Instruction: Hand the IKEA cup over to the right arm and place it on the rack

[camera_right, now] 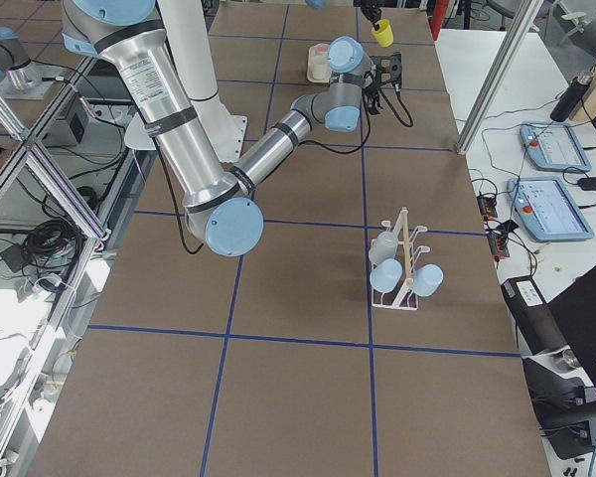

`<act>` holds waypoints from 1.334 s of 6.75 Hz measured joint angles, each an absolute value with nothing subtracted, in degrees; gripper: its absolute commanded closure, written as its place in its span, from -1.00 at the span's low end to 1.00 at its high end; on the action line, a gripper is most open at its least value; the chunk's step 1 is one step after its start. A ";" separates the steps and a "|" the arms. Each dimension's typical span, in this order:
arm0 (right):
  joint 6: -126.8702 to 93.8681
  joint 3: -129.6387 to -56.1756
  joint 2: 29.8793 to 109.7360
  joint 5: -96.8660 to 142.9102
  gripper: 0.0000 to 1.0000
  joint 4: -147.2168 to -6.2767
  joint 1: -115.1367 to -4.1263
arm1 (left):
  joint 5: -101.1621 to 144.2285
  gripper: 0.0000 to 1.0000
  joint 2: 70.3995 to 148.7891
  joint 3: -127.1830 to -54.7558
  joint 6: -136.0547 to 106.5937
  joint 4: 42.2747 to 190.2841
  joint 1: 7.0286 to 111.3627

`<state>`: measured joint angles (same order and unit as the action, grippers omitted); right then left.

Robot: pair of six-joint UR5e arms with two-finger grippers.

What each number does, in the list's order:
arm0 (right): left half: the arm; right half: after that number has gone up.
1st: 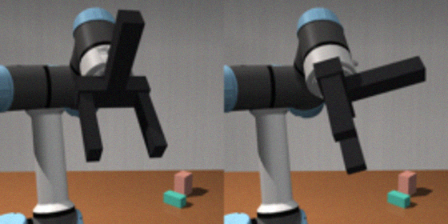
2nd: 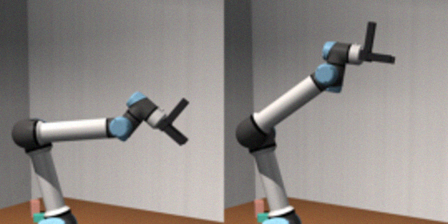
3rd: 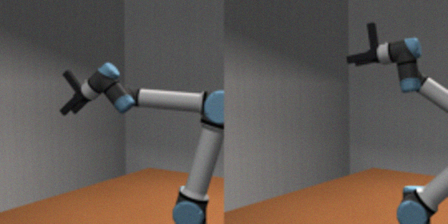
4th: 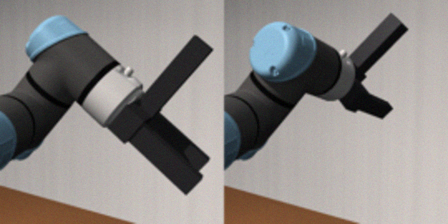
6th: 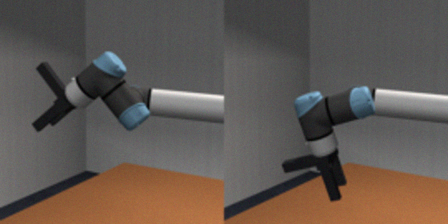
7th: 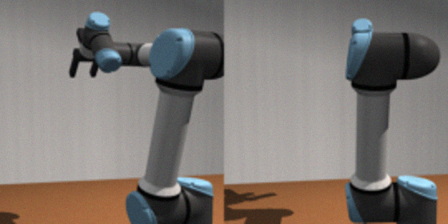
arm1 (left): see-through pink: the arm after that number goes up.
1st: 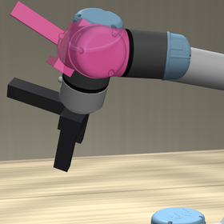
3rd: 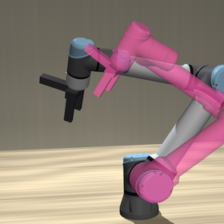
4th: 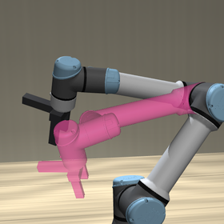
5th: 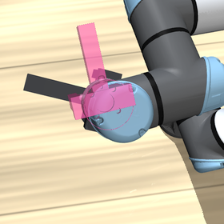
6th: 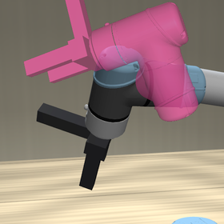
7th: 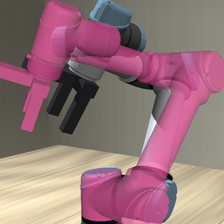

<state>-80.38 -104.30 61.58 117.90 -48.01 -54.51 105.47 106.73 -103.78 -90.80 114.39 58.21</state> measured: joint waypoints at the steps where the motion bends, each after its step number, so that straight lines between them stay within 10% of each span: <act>1: -82.61 -104.27 60.59 115.19 -0.99 -47.70 -52.84 | 102.55 1.00 109.23 -103.80 -103.51 119.11 54.43; 9: -106.13 -96.71 55.95 90.79 -0.98 -21.95 -38.01 | 71.34 1.00 112.16 -98.66 -149.63 170.47 35.05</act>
